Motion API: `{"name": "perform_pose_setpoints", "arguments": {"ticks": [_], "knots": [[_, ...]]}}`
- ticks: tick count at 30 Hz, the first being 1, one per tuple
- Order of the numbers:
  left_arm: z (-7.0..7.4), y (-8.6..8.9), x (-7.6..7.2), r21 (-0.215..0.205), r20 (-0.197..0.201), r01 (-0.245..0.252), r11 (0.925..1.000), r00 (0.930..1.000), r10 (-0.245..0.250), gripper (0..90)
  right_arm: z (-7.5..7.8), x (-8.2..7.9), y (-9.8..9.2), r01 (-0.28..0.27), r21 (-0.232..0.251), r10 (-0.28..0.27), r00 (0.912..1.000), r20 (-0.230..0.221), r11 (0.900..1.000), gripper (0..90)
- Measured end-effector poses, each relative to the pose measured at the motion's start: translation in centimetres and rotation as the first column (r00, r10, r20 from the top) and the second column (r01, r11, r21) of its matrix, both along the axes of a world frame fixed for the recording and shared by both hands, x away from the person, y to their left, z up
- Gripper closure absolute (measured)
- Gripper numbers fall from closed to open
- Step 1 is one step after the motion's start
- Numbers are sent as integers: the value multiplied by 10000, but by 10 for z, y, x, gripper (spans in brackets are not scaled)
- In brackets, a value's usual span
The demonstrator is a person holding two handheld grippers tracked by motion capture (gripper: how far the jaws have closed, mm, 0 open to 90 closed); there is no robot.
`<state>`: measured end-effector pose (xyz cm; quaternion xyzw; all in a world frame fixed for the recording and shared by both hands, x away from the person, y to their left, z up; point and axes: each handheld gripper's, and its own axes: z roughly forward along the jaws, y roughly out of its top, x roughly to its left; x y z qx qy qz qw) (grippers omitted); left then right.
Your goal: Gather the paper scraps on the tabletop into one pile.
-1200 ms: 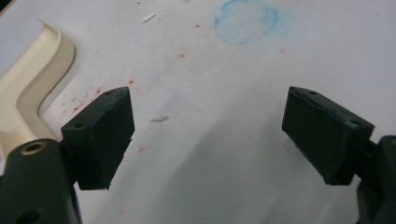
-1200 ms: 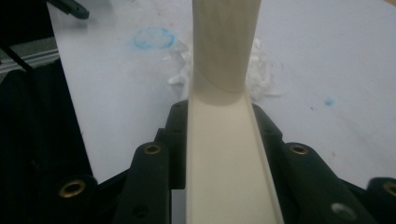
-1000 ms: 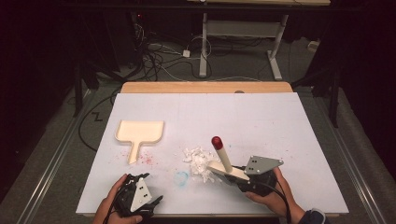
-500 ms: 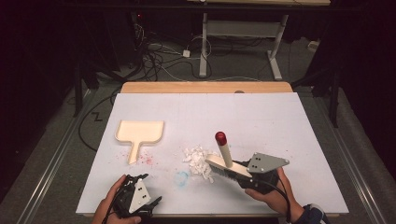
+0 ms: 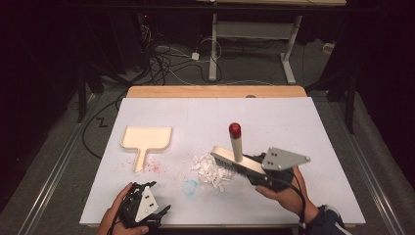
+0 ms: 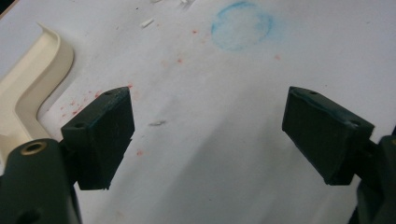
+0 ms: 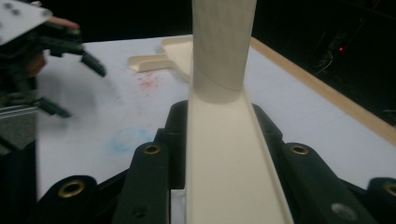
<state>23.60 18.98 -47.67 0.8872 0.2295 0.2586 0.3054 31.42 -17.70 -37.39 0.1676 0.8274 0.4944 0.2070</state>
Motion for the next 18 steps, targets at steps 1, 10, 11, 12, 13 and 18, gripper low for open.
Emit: {"name": "perform_pose_setpoints", "arguments": {"ticks": [1, 10, 11, 12, 13, 18], "knots": [[0, 0, 0, -68, -9, 29, 10000, 10000, -29, 158, 0, 11, 5, 109, -184, -106, 9998, 188, 9998, 677], [-4, -3, 2, 48, -238, 220, 9997, 9995, -219, 163, -40, 117, 50, 688, -1162, -694, 9976, -15, 9908, 679], [-4, -3, 2, 38, -254, 209, 9998, 9995, -208, 162, -46, 124, 55, 605, -1130, -639, 9976, -266, 9918, 679], [-4, -2, 2, 14, -253, 175, 9998, 9995, -175, 163, -51, 129, 60, 480, -1129, -526, 9979, -382, 9924, 678], [-5, -2, 2, -37, -261, 143, 9999, 9996, -144, 163, -54, 132, 64, 413, -1150, -463, 9981, -413, 9925, 679], [-7, 0, 3, -11, -341, 102, 9999, 9994, -102, 163, -63, 130, 85, -862, -972, 783, 9935, -820, 9915, 678]]}}
